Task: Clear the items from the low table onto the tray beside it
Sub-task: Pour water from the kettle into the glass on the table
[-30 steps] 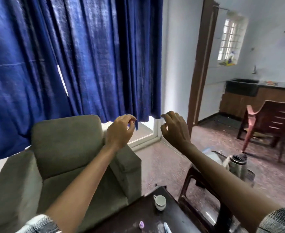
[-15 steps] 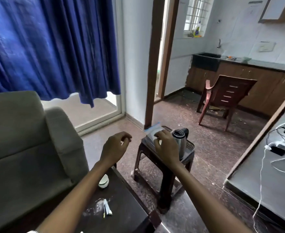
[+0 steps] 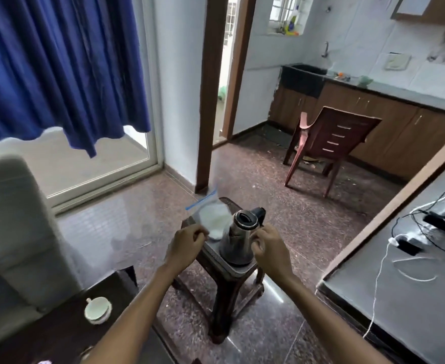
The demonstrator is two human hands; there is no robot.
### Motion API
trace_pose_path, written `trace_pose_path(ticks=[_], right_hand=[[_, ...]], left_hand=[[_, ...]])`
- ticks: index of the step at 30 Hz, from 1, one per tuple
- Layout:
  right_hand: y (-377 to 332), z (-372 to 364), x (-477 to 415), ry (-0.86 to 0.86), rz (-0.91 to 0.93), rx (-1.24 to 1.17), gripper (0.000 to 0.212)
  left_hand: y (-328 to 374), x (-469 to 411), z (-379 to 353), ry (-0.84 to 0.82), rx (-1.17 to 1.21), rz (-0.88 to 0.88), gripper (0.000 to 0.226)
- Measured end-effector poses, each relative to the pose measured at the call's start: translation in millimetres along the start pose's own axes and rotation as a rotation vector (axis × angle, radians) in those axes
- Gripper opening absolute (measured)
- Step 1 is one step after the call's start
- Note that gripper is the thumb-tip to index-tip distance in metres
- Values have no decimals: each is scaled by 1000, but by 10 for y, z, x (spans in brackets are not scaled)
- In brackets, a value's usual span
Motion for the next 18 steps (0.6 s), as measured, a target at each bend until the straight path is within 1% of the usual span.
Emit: trace_pose_path(ticks=[4, 6, 9, 11, 15, 18], right_hand=[[310, -184, -409, -65, -3, 22, 14], [494, -281, -575, -97, -20, 28, 14], [763, -420, -837, -149, -48, 36, 16], [938, -509, -1041, -186, -52, 57, 17], [1348, -841, -1506, -376, 5, 99, 27], [1640, -1208, -1803, -572, 76, 112, 36]], left_hand=[[-139, -313, -406, -25, -54, 30, 18], [-214, -399, -575, -68, -79, 61, 17], [-362, -535, -794, -153, -143, 135, 15], [-453, -633, -900, -179, -166, 191, 13], [-582, -812, -1144, -176, -179, 294, 12], [-715, -904, -1395, -181, -180, 435, 14]])
Point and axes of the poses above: each hand's wrist, its own x-axis away from the middle knuckle, its own z-axis out of the back of the hand, y = z × x, the point moved 6 cm from there along -x, towards the middle knuckle, and after that the axes turned 14 degrees about y, right-handed, at the moved point
